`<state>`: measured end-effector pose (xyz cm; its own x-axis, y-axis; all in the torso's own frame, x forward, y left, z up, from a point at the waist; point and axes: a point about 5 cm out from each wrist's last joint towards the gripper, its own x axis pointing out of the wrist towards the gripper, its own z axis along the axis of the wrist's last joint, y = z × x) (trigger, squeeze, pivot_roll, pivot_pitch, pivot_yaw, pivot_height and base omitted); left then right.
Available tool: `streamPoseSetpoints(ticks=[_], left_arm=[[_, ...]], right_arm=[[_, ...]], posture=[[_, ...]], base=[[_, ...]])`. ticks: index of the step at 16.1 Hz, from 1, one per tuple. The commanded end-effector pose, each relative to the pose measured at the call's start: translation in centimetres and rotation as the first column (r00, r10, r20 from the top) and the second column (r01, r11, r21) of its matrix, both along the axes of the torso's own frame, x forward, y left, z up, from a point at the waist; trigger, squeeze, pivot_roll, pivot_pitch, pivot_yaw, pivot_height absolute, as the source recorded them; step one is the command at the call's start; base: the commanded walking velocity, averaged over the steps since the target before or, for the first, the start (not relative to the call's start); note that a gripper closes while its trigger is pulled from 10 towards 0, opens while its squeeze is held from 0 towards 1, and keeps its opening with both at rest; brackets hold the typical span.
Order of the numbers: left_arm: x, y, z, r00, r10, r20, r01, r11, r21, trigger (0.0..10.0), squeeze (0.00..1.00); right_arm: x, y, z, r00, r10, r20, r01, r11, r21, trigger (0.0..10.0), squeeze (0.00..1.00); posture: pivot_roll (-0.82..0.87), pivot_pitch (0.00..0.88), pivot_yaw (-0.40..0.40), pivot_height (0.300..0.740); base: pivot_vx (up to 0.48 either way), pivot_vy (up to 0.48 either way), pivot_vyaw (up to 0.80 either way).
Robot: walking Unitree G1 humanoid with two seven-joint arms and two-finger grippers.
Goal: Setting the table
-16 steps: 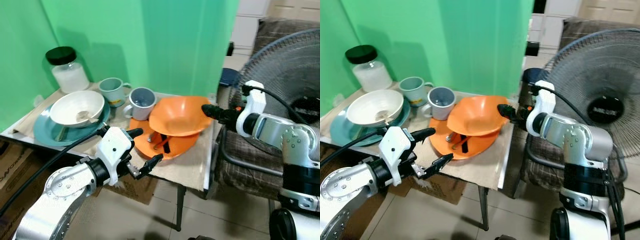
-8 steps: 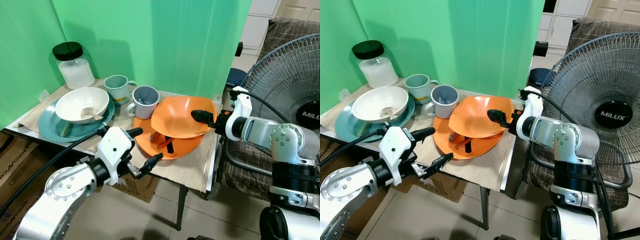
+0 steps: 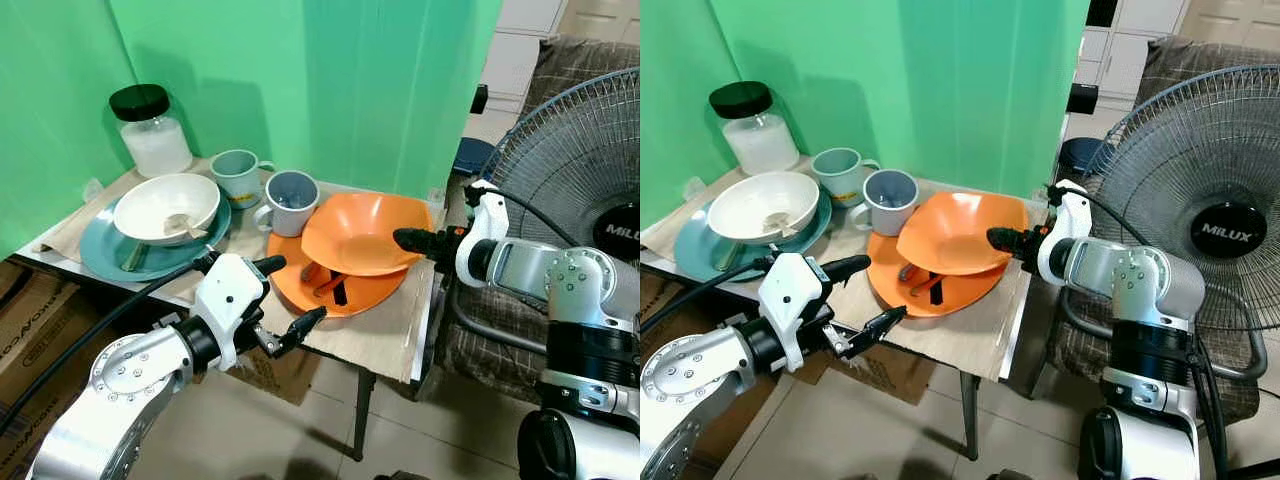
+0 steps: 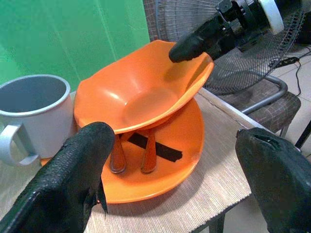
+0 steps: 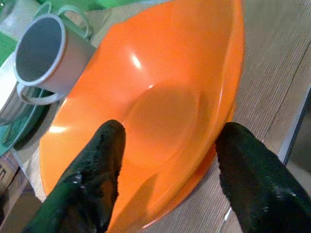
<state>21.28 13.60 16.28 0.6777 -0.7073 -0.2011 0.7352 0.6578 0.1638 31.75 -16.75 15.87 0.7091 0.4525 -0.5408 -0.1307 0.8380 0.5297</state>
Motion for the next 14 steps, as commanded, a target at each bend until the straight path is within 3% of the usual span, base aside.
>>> streamPoseSetpoints(ticks=[1,5,14], left_arm=[[0.04,0.07,-0.09,1.000,0.002,0.001,-0.002,1.000,0.012,10.0,0.00],[0.01,0.11,-0.09,1.000,0.005,0.002,-0.005,1.000,0.015,10.0,0.00],[0.10,0.11,-0.05,1.000,0.002,0.006,-0.002,1.000,0.021,10.0,0.00]], right_arm=[[0.16,0.15,0.34,1.000,0.001,-0.004,-0.001,1.000,0.006,0.0,0.00],[0.32,0.22,0.41,1.000,-0.008,-0.018,0.009,0.998,0.056,0.0,0.00],[-0.03,-0.28,-0.07,0.997,-0.045,-0.055,0.049,0.996,0.075,0.0,0.00]], posture=[[0.02,0.000,0.030,0.740],[0.03,0.000,0.029,0.740],[0.02,0.000,0.038,0.740]], base=[[0.000,0.000,0.00],[0.000,0.000,0.00],[0.000,0.000,0.00]])
